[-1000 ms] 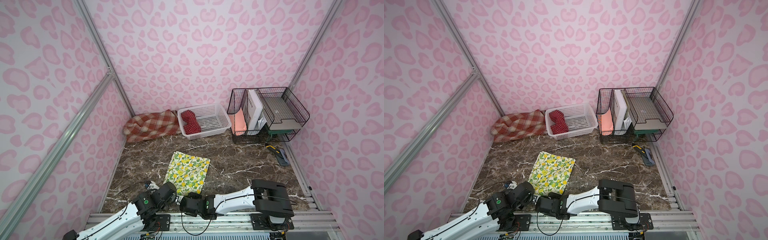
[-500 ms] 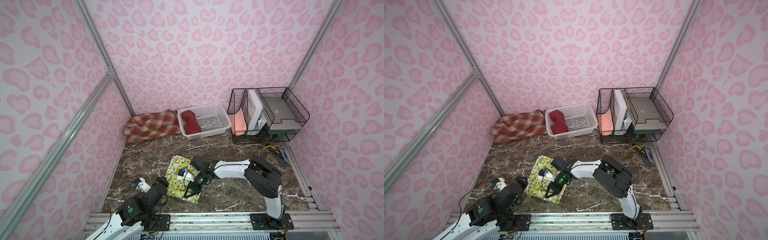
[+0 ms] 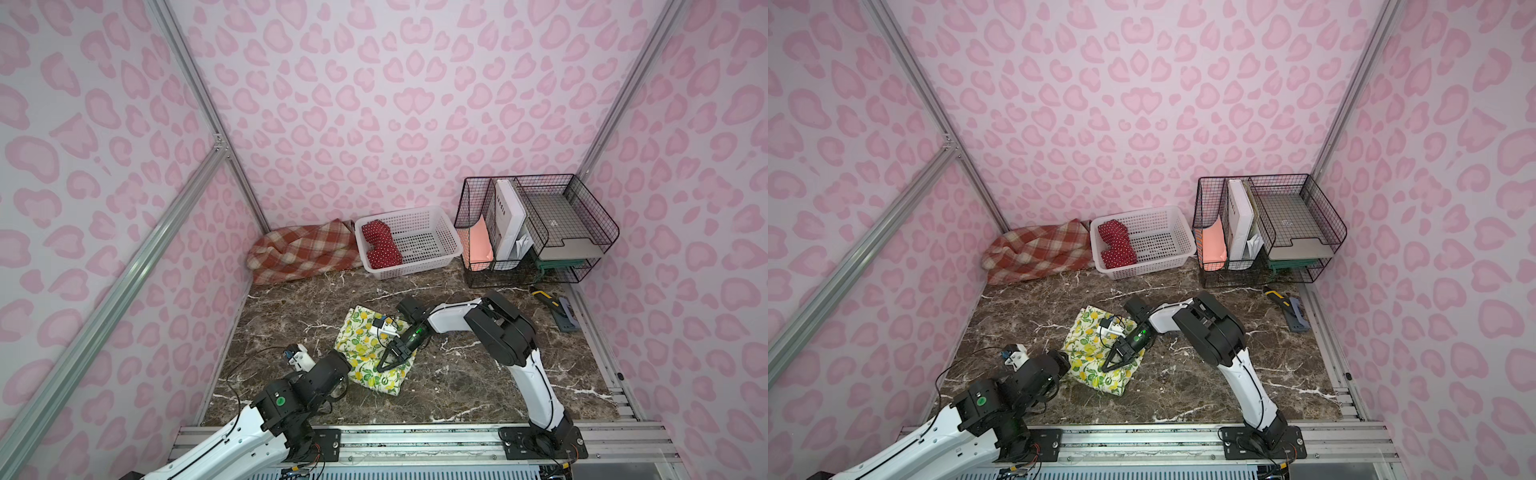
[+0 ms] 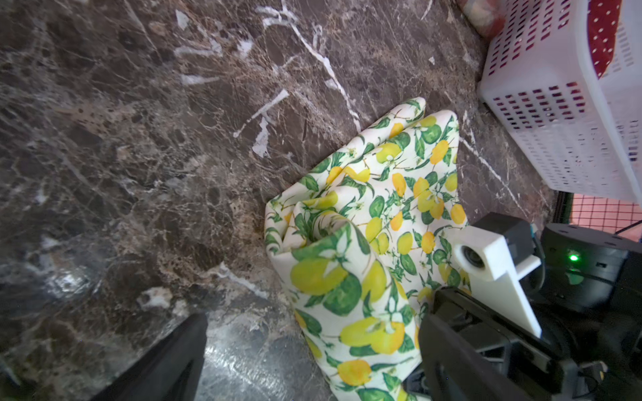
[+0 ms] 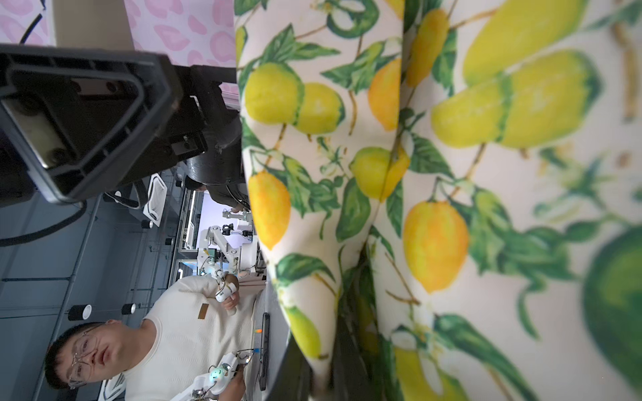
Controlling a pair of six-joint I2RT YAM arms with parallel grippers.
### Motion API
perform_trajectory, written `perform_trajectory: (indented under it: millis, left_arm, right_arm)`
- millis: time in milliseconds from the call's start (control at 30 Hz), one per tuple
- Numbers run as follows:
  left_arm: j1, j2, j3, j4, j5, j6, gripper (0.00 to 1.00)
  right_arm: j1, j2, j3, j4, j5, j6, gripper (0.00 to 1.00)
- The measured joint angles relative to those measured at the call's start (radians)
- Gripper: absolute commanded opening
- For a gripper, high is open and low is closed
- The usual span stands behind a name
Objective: Roll up the skirts
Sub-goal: Roll the skirt at the center of the board.
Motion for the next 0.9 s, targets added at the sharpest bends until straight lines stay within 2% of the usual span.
perform_trajectory:
  millis: [167, 300, 367, 500, 700, 900]
  left_arm:
    - [-0.001, 0.028, -0.06, 0.056, 0.063, 0.0, 0.98]
    - [-0.001, 0.031, -0.115, 0.093, 0.069, -0.029, 0.98]
    - [-0.001, 0.026, -0.155, 0.133, 0.065, -0.045, 0.98]
    - [-0.002, 0.031, -0.213, 0.283, -0.014, -0.084, 0.98]
    - [-0.002, 0.222, -0.203, 0.435, -0.072, -0.124, 0.94]
    - [-0.002, 0.383, -0.19, 0.57, -0.121, -0.097, 0.86]
  right_arm:
    - [-0.001, 0.023, 0.005, -0.013, -0.01, 0.015, 0.0]
    - [-0.005, 0.033, 0.006, -0.009, -0.036, 0.023, 0.0]
    - [-0.006, 0.035, 0.006, -0.005, -0.049, 0.024, 0.0]
    - [-0.006, 0.036, 0.008, -0.006, -0.055, 0.023, 0.0]
    - [-0.009, 0.036, 0.008, -0.006, -0.056, 0.023, 0.0]
    - [-0.019, 0.034, 0.005, -0.002, -0.063, 0.023, 0.0]
